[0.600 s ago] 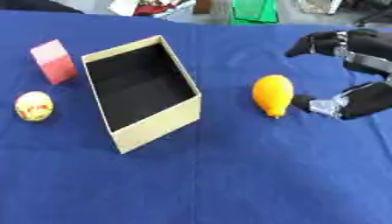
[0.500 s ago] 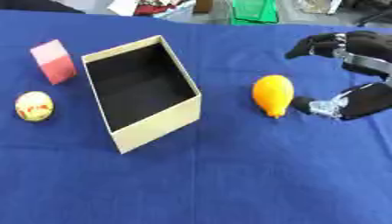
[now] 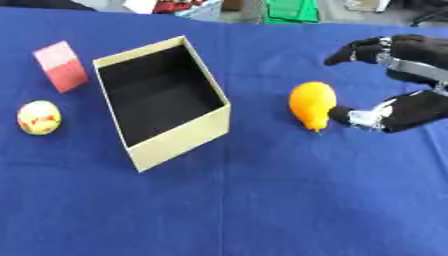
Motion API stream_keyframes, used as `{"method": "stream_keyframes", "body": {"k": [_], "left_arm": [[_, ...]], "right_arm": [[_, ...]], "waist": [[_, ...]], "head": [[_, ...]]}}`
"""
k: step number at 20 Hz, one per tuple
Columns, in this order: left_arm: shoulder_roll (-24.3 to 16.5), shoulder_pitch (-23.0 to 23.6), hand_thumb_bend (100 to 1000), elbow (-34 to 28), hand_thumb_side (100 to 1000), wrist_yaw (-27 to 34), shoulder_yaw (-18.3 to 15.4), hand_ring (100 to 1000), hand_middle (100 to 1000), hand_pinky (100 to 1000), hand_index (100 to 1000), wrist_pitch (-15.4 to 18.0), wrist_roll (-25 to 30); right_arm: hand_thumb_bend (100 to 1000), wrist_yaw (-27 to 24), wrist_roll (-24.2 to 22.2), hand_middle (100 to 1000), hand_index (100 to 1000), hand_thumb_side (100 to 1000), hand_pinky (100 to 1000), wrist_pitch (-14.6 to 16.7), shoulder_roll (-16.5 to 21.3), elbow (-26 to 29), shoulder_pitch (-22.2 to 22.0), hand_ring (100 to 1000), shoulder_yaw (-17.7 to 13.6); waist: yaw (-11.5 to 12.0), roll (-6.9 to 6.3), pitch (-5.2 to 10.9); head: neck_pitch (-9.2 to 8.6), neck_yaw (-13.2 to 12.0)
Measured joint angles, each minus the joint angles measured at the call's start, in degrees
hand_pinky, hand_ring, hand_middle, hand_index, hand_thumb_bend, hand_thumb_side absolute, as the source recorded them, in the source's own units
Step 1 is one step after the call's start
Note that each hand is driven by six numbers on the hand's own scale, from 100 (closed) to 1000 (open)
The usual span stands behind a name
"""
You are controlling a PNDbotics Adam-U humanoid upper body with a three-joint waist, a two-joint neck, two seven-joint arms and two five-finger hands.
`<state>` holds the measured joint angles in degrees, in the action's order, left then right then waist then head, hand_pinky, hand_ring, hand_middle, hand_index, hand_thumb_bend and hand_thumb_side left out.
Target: Pick up objects on the table and place them in the box.
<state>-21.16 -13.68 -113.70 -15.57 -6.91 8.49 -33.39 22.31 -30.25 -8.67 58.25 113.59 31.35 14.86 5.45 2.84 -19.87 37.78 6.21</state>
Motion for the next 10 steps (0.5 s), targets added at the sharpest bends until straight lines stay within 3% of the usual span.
{"method": "stream_keyframes", "body": {"k": [10], "left_arm": [[0.22,-0.14,393,0.0,1000,0.0,0.28,719,663,481,826,0.01,0.02]], "right_arm": [[387,1.26,-0.18,877,973,807,983,-0.09,-0.82,-2.47,1.02,1000,0.34]], "waist": [[-0.37,-0.73,-1.65]], "head": [[-0.02,0.49]]}}
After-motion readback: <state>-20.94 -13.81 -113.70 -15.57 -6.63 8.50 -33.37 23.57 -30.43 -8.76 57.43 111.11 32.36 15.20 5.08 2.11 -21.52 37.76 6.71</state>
